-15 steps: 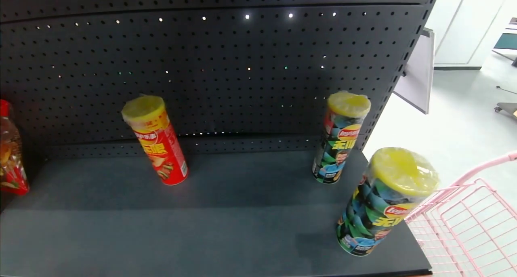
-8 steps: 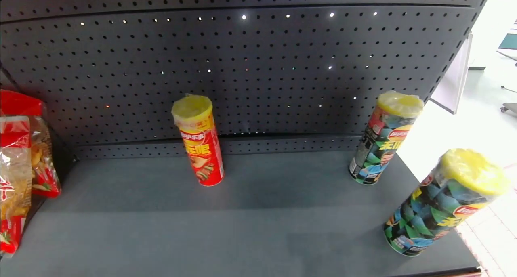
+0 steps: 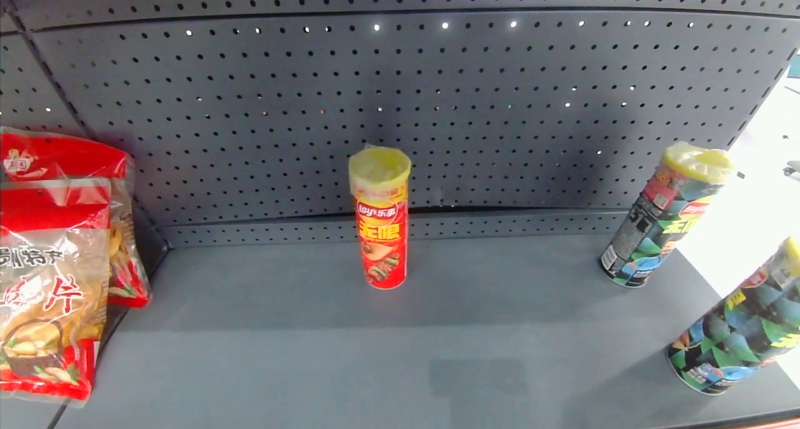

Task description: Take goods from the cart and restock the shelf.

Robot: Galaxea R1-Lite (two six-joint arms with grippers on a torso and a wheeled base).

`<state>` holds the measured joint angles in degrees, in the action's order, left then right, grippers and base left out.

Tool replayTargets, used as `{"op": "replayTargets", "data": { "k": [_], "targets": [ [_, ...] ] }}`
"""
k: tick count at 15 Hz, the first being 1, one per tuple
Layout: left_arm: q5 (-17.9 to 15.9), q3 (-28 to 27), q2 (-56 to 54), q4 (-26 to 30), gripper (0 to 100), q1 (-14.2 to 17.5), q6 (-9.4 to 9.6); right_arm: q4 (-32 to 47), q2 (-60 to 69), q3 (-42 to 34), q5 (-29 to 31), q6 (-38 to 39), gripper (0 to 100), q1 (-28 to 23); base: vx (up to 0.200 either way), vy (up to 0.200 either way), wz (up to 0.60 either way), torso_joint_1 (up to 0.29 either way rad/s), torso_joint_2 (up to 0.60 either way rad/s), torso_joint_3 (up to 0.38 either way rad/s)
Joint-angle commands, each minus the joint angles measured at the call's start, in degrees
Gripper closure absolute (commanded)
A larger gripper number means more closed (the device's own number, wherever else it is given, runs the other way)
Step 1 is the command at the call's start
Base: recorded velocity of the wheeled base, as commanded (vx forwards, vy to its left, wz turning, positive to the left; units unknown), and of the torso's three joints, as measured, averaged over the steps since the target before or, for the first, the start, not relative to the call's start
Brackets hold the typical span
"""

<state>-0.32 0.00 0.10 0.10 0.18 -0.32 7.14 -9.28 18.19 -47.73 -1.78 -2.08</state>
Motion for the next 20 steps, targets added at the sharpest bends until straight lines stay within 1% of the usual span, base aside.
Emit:
{"op": "replayTargets", "data": {
  "k": [1, 9, 15, 20],
  "targets": [
    [0.0, 0.0, 0.0, 0.0, 0, 0.1, -0.03, 0.1, -0.3, -0.3, 0.0, 0.0, 100, 0.0, 0.0, 0.0, 0.0, 0.0, 0.0, 0.0],
    [0.0, 0.0, 0.0, 0.0, 0, 0.0, -0.03, 0.1, -0.7, -1.1, 0.1, 0.0, 100, 0.0, 0.0, 0.0, 0.0, 0.0, 0.0, 0.0],
    [0.0, 0.0, 0.0, 0.0, 0, 0.1, 0.05, 0.1, -0.7, -1.5, 0.1, -0.1, 100, 0.0, 0.0, 0.2, 0.0, 0.003, 0.0, 0.001],
    [0.1, 0.0, 0.0, 0.0, 0, 0.0, -0.12, 0.1, -0.7, -1.0, 0.1, -0.1, 100, 0.0, 0.0, 0.0, 0.0, 0.0, 0.0, 0.0]
  ]
}}
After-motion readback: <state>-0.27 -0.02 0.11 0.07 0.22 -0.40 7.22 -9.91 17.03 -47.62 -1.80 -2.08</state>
